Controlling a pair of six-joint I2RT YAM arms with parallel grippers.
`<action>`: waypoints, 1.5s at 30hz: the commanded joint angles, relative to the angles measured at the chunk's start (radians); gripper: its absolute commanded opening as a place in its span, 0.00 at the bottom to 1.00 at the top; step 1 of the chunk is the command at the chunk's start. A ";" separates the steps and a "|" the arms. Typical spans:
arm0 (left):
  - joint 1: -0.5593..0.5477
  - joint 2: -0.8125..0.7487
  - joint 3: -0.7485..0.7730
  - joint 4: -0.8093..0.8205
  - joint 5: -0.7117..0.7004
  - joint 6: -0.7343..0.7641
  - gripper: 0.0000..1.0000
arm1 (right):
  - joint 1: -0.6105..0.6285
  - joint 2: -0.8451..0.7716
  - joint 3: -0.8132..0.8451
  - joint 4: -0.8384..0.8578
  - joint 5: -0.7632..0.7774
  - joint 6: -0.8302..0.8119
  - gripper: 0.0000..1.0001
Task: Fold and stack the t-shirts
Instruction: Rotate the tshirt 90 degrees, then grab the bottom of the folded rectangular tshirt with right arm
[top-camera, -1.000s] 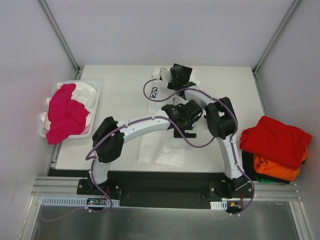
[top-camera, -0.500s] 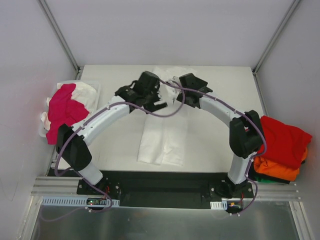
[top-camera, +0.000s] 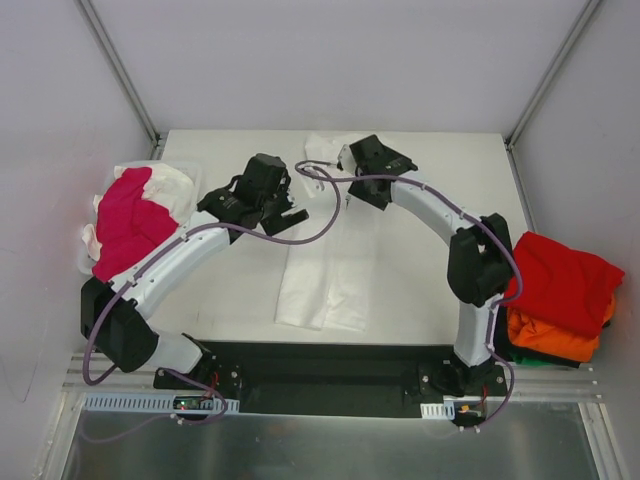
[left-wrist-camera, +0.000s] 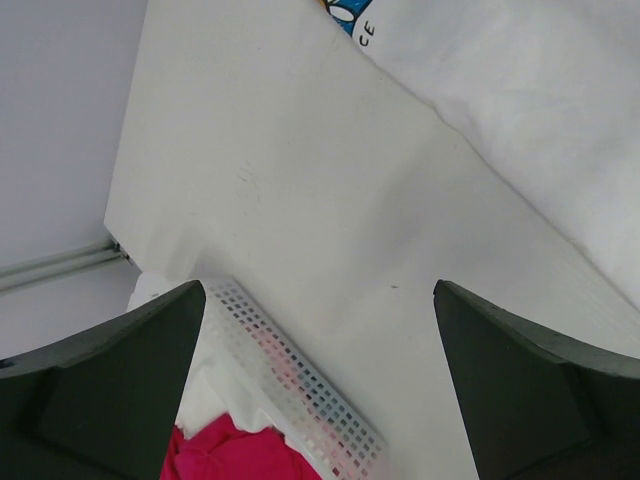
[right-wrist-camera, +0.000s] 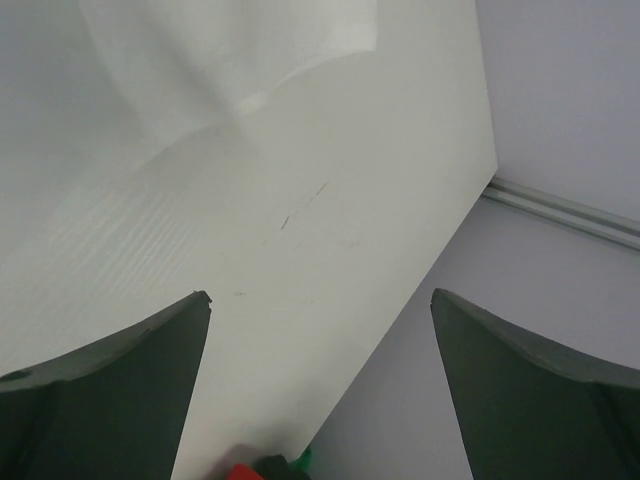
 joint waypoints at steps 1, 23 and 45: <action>-0.053 -0.144 -0.004 0.067 -0.023 0.000 0.99 | -0.094 0.189 0.285 -0.177 0.111 0.008 0.97; 0.100 -0.070 0.117 0.149 -0.063 -0.013 0.99 | -0.150 -0.122 -0.079 -0.116 0.063 0.033 0.97; 0.302 0.444 0.455 0.181 -0.115 -0.152 0.99 | 0.597 -0.213 -0.333 -0.150 -0.064 0.134 0.97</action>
